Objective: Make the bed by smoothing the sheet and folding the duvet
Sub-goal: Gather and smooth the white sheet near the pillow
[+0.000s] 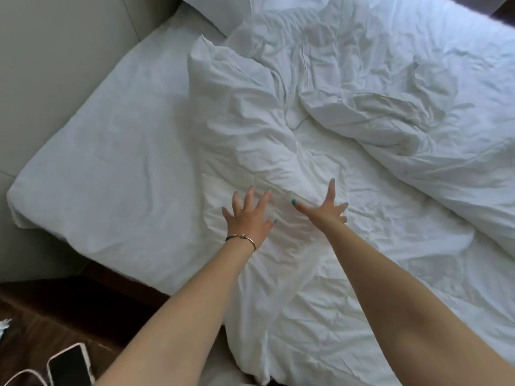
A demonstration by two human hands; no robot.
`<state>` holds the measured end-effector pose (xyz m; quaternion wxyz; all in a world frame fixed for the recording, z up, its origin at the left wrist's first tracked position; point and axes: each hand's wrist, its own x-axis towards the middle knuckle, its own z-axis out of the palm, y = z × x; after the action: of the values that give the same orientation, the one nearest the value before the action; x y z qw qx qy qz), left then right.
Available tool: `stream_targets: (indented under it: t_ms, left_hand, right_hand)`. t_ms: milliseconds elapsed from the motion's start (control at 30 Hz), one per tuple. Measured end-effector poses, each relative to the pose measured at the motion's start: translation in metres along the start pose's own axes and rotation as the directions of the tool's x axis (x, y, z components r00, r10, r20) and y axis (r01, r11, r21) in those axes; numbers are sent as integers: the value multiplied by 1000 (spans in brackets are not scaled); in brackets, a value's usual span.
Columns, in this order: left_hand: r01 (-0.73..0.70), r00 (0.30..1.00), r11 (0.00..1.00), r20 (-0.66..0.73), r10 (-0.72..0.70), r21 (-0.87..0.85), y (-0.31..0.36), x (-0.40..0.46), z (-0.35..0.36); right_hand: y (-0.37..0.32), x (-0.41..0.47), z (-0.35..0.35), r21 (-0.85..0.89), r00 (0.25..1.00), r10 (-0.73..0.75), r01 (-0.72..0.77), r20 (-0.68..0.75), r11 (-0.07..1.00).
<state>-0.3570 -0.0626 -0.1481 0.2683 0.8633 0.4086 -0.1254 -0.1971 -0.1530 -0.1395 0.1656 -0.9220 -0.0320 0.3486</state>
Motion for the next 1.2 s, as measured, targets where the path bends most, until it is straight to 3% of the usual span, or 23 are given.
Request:
stream_targets:
  t_ms: [133, 300, 367, 433, 567, 633, 667, 767, 833, 900, 1000, 1033, 1067, 1133, 1200]
  left_hand:
    - [-19, 1000, 999, -18, 18, -50, -26, 1, -10]
    - [-30, 997, 994, -73, 22, -105, -44, -17, -30]
    - [-37, 997, 993, -75, 29, -114, -42, -23, -45]
    - [-78, 992, 984, -111, 61, -160, -32, -26, -62]
    - [-228, 962, 915, -220, 160, -332, 7, -31, -92]
    - [-220, 973, 864, -164, 162, -452, 32, -34, -98]
    - [-176, 984, 831, -106, 141, -529, 43, -35, -98]
    - [9, 994, 766, 89, 63, -642, 66, -36, -91]
    - [61, 988, 824, 151, 30, -563, 69, -33, -80]
    - [77, 985, 905, 170, -5, -418, 65, -31, -66]
    - [101, 975, 951, 220, -36, -293, 44, -25, -43]
    - [114, 967, 962, 250, -50, -247, 34, -23, -32]
    - [126, 956, 971, 287, -64, -203, 24, -23, -22]
    - [140, 933, 978, 351, -77, -156, 3, -27, 0]
    - [119, 928, 983, 369, -58, -143, -17, -33, 17]
  right_hand:
    - [-8, 21, 5, 416, 980, 179, -198, 85, 887]
    - [5, 17, -17, 453, 965, 244, -260, 94, 853]
    - [1, 2, -27, 493, 982, 153, -187, 108, 850]
    - [-7, -21, -28, 555, 998, -20, -16, 59, 832]
    - [-8, -71, -22, 622, 949, -314, 249, -6, 742]
    - [6, -89, -16, 454, 863, -483, 493, -147, 742]
    - [14, -97, -13, 338, 784, -582, 620, -218, 708]
    - [44, -105, 4, -88, 430, -862, 880, -267, 466]
    - [60, -110, 10, -296, 290, -942, 897, -165, 328]
    - [71, -114, 12, -413, 212, -974, 882, -83, 227]
    - [78, -112, 2, -499, 127, -991, 857, -47, 133]
    - [80, -109, -1, -483, 144, -986, 859, -89, 169]
    - [79, -108, -3, -438, 213, -963, 859, -164, 265]
    - [70, -104, -6, -278, 492, -809, 768, -322, 577]
    - [52, -100, -10, -94, 800, -527, 524, -285, 846]
